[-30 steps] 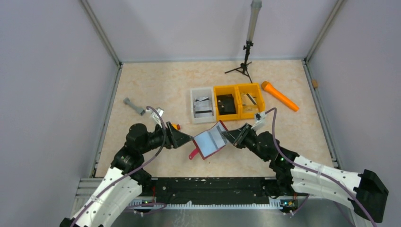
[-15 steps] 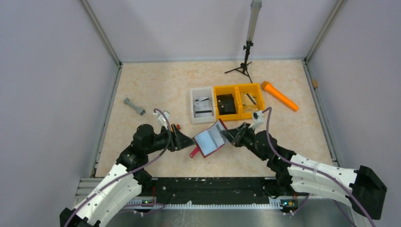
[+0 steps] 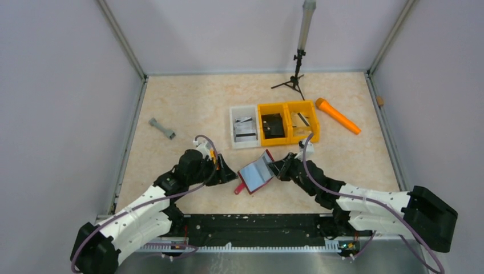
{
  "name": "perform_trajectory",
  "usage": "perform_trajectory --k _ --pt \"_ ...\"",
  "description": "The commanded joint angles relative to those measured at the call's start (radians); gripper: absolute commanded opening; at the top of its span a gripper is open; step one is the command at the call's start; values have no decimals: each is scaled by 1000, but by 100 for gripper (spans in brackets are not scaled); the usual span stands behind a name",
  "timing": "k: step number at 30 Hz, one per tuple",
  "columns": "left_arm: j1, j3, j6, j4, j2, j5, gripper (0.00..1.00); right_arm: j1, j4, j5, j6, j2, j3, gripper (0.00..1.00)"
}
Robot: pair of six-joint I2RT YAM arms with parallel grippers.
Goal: Take the credit cards out of the card holder
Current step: Remove the credit card from the card holder.
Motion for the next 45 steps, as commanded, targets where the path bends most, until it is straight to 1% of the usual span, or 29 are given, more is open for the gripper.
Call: perform_trajectory --k 1,5,6,7,10,12,16,21,22,23,27,31,33,34,37,38,41,44,45 --pt "-41 -1 38 1 56 -87 70 30 63 120 -24 50 -5 0" --pt "-108 29 28 37 88 -115 53 49 48 210 -9 98 -8 0" --pt "-121 34 21 59 102 -110 51 54 53 218 -10 111 -8 0" --pt "-131 35 13 83 122 -104 50 61 54 226 -11 125 -5 0" --pt "-162 27 -18 184 198 -87 47 87 63 231 -37 157 8 4" --pt "-179 30 -35 278 264 -67 46 96 60 224 -38 171 10 6" --pt "-206 65 -39 350 395 -63 48 113 22 210 -40 176 14 10" --pt "-214 125 -10 350 509 -74 48 122 -40 129 -80 161 15 28" --pt "-214 139 -3 338 531 -76 48 123 -53 108 -91 153 17 34" --pt "-214 151 5 324 549 -79 46 122 -77 91 -98 143 19 37" --pt "-214 195 49 236 604 -105 34 123 -130 39 -113 83 15 44" --pt "-215 221 81 191 633 -116 27 123 -132 7 -121 13 -8 50" --pt "-214 230 92 170 649 -109 25 122 -114 -25 -130 -11 -18 50" --pt "-214 232 98 173 654 -101 25 123 -108 -41 -134 -18 -19 49" --pt "-215 234 104 170 660 -96 23 121 -146 -66 -124 -18 11 39" --pt "-216 233 106 171 659 -97 22 122 -165 -65 -118 -14 21 38" --pt "-215 235 116 165 657 -98 21 121 -222 -40 -100 6 50 36" --pt "-215 241 130 155 661 -94 19 119 -232 -34 -98 27 59 29" --pt "-216 244 132 154 663 -92 19 119 -226 -38 -94 29 58 29"
